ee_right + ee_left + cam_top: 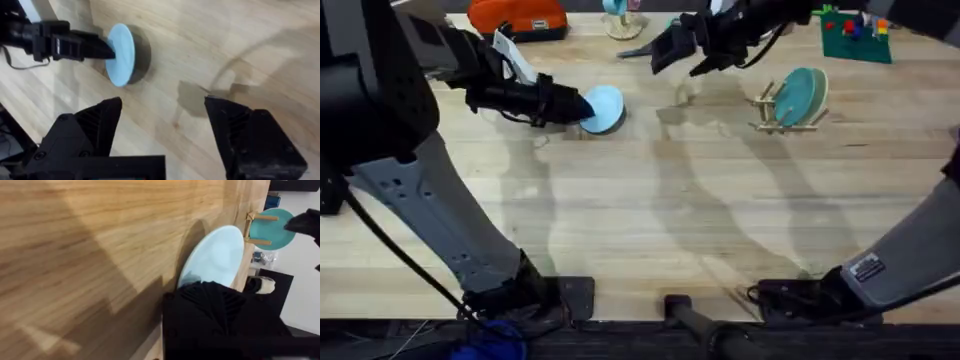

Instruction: Pick up the plates from the table one by one and place each into a slot on the dish rack.

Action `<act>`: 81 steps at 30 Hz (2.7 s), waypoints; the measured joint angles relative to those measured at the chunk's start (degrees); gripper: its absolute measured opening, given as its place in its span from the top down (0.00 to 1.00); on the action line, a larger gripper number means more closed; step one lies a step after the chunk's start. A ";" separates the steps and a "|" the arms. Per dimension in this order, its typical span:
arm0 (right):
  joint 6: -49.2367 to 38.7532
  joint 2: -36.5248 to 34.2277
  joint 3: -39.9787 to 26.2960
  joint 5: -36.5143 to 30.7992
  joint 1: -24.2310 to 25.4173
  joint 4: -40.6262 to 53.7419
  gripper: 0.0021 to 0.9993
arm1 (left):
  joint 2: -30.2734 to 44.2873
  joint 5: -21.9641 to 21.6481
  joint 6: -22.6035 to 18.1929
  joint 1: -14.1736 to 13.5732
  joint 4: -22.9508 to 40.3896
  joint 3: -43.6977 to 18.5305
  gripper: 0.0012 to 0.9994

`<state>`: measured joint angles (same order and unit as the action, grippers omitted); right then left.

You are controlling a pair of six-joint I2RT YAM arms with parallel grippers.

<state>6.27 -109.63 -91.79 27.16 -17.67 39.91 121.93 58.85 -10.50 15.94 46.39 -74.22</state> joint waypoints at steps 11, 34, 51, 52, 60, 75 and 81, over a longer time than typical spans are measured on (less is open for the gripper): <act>4.34 -5.29 0.00 3.95 -1.16 -10.05 0.01 | -0.02 0.00 0.00 0.00 0.00 0.00 0.96; 15.19 -12.74 0.00 5.47 -9.93 -18.20 0.00 | 0.00 0.00 0.00 0.00 0.00 0.00 0.96; 18.00 -14.72 -0.09 5.47 -13.10 -22.84 0.00 | 0.00 0.00 0.00 0.00 0.00 0.00 0.96; 18.07 -14.72 -0.09 5.44 -13.19 -23.11 0.00 | 0.00 0.00 0.00 0.00 0.00 0.00 0.96; 18.87 -14.72 -0.09 5.44 -13.22 -23.20 0.00 | 0.00 0.00 0.00 0.00 0.00 0.00 0.96; 22.51 -16.11 -0.40 5.51 -13.57 -24.01 0.01 | 0.00 0.00 0.00 0.00 0.00 0.00 0.96; 22.59 -16.12 -0.42 5.24 -14.50 -24.13 0.01 | 0.00 0.00 0.00 0.00 0.00 0.00 0.96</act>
<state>28.86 -125.75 -92.20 32.40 -32.17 15.78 121.93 58.85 -10.50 15.94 46.39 -74.22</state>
